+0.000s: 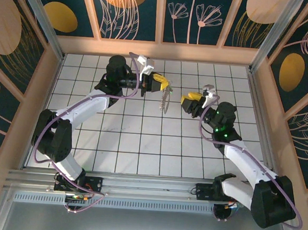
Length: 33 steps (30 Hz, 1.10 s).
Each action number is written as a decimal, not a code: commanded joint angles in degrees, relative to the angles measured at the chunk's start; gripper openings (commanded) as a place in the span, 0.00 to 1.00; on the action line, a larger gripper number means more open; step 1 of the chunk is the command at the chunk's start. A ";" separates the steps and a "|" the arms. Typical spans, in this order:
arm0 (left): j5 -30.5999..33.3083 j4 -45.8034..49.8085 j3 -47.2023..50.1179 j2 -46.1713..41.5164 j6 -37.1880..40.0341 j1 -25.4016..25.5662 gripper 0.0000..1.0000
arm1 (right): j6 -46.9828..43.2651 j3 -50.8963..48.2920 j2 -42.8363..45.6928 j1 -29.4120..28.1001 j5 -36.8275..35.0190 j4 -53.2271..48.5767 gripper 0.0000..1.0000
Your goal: Put the keys on the keyring
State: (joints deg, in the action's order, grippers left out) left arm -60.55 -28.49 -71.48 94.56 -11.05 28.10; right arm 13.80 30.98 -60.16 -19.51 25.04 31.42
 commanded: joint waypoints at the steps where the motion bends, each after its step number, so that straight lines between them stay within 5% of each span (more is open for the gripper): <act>1: 1.54 -3.13 -0.78 -0.43 -1.51 0.29 0.00 | -1.38 -0.40 2.37 -0.42 -0.88 -1.22 0.46; 22: 6.37 -11.24 3.64 -2.02 -5.41 0.29 0.00 | 0.56 0.92 2.08 -1.42 -1.57 -0.29 0.45; 33: 6.29 -9.61 3.92 -2.38 -4.96 0.29 0.00 | -3.00 1.30 1.27 -8.27 -7.79 -1.40 0.45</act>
State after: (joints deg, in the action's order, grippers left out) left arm -54.65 -36.64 -67.53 94.43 -16.16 28.10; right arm 12.84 31.00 -58.39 -26.24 20.53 29.52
